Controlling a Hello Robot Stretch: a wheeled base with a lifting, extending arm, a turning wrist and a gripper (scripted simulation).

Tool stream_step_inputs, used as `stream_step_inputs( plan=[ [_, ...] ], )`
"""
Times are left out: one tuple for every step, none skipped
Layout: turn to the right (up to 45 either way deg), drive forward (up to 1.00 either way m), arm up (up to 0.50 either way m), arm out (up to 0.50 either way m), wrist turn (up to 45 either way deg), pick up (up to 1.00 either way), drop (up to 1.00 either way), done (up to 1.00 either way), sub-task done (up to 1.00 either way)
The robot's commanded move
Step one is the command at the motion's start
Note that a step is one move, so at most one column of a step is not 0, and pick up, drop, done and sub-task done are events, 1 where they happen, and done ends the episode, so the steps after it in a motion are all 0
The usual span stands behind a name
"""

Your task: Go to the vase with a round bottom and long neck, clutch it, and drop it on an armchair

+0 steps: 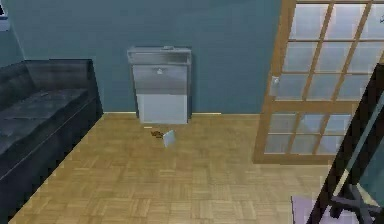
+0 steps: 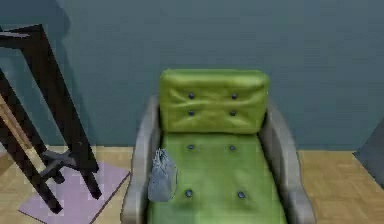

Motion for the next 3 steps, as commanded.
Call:
stream_step_inputs(
  plan=[
    [0.0, 1.00, 0.00, 0.00, 0.0, 0.00, 0.00, 0.00, 0.00],
    [0.0, 0.80, 0.00, 0.00, 0.0, 0.00, 0.00, 0.00, 0.00],
    [45.0, 0.00, 0.00, 0.00, 0.0, 0.00, 0.00, 0.00, 0.00]
  ],
)
